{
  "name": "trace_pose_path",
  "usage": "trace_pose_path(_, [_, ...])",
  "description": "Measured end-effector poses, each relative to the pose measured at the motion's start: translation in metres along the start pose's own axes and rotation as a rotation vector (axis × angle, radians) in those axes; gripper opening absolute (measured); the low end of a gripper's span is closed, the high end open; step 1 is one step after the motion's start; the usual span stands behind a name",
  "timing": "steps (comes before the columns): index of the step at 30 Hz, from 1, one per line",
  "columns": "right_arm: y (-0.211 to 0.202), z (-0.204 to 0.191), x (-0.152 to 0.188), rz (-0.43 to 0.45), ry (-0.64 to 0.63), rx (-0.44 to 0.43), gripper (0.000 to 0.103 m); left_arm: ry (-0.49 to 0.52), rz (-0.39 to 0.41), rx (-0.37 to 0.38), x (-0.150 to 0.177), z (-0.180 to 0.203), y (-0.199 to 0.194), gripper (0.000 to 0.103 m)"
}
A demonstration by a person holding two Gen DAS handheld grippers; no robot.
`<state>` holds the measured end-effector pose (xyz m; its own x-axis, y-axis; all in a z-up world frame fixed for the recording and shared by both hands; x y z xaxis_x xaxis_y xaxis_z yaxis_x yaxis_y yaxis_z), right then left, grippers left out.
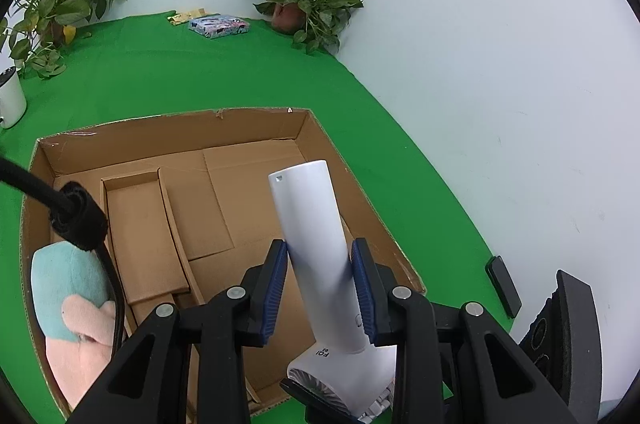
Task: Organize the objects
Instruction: 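Carry the hair dryer over the large box and lower it inside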
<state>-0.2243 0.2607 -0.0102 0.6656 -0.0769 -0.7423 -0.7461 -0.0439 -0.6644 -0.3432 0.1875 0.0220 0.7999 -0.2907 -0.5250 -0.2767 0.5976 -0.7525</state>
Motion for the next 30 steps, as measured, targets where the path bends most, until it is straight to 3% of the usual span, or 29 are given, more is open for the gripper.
trace_pose_path(5, [0.016, 0.008, 0.002, -0.052, 0.016, -0.033, 0.061, -0.019, -0.026, 0.003, -0.002, -0.013, 0.023, 0.03])
trace_pose_path(18, [0.074, 0.023, 0.047, -0.3, 0.162, -0.189, 0.061, -0.109, -0.219, -0.05, 0.036, -0.063, 0.115, 0.031])
trace_pose_path(22, [0.081, 0.022, 0.057, -0.351, 0.167, -0.19, 0.061, -0.126, -0.261, -0.061, 0.052, -0.07, 0.127, 0.032])
trace_pose_path(30, [0.08, 0.017, 0.062, -0.41, 0.176, -0.244, 0.064, -0.112, -0.259, -0.088, 0.055, -0.069, 0.117, 0.032])
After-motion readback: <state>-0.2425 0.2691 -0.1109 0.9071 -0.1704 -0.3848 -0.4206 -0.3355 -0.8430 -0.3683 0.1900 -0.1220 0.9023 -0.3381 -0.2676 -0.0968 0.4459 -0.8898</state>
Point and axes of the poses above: each gripper's, at about its wrist camera, not at the fingertips, and y roughly the way its jaws point, z to its right, x to its underside, the point moved 7 cm from there along y, roughly the way its jaws point, and after that the axes turned 4 degrees about -z, right-handed, at the moved point
